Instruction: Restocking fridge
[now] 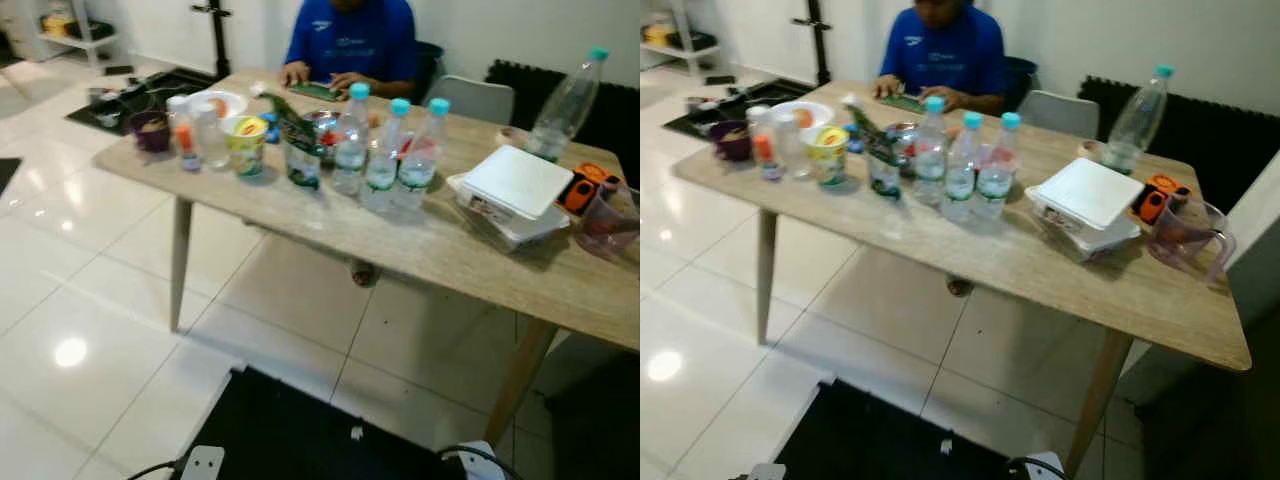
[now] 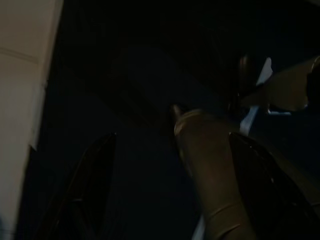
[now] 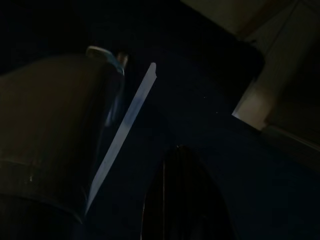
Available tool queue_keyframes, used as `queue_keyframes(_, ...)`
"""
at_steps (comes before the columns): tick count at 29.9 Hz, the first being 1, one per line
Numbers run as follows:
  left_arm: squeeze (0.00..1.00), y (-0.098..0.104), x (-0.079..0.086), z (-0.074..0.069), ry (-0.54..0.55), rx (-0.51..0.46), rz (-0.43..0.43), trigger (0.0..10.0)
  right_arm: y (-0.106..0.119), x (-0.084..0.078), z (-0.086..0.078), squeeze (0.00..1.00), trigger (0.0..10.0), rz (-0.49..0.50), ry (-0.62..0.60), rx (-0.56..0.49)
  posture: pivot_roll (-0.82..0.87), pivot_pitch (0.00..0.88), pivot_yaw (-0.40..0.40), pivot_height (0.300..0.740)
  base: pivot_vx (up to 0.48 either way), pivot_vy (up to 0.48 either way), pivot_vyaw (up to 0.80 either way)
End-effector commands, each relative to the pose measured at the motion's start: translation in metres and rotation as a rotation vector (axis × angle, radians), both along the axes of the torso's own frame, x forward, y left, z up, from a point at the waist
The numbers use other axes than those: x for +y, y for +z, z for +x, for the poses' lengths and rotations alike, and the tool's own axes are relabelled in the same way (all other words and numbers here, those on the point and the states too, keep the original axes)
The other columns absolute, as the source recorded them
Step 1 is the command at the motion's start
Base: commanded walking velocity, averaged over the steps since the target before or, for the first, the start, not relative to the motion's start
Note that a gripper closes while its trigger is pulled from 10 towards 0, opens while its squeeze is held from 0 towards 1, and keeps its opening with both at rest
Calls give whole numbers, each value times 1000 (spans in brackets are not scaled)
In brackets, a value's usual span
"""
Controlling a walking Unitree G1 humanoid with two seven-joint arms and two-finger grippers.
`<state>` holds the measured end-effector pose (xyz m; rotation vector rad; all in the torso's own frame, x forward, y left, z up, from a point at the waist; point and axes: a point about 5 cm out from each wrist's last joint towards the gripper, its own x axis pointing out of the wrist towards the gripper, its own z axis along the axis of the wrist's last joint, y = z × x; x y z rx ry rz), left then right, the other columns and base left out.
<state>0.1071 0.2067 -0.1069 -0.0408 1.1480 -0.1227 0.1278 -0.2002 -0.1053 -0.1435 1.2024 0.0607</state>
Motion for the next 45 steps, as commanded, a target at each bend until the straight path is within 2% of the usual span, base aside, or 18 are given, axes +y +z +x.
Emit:
queue_keyframes(1,0,-1,-6,-1,-7,7,-14,10000,-2,-1,-7,0,10000,-3,-5,28,-32,6,-21,740,360,0,-775)
queue_keyframes(7,0,-1,-6,0,38,2,-25,10000,-2,-1,-6,0,10000,-5,-7,20,-35,4,-22,740,112,0,-780)
queue_keyframes(24,0,-1,-2,-1,12,13,6,10000,-2,-1,-6,0,10000,-5,-3,17,-35,4,-20,740,0,0,0)
queue_keyframes(28,0,-1,-1,-2,-8,17,19,10000,-2,0,-6,0,10000,-2,-4,17,-35,5,-17,740,0,-434,0)
queue_keyframes(31,0,-1,1,-2,9,15,46,10000,-2,0,-6,0,10000,-1,-5,17,-35,4,-17,740,0,-369,0)
queue_keyframes(45,0,-1,2,-1,30,9,45,10000,-1,0,-4,0,10000,9,-12,-12,-34,3,-22,740,0,0,0)
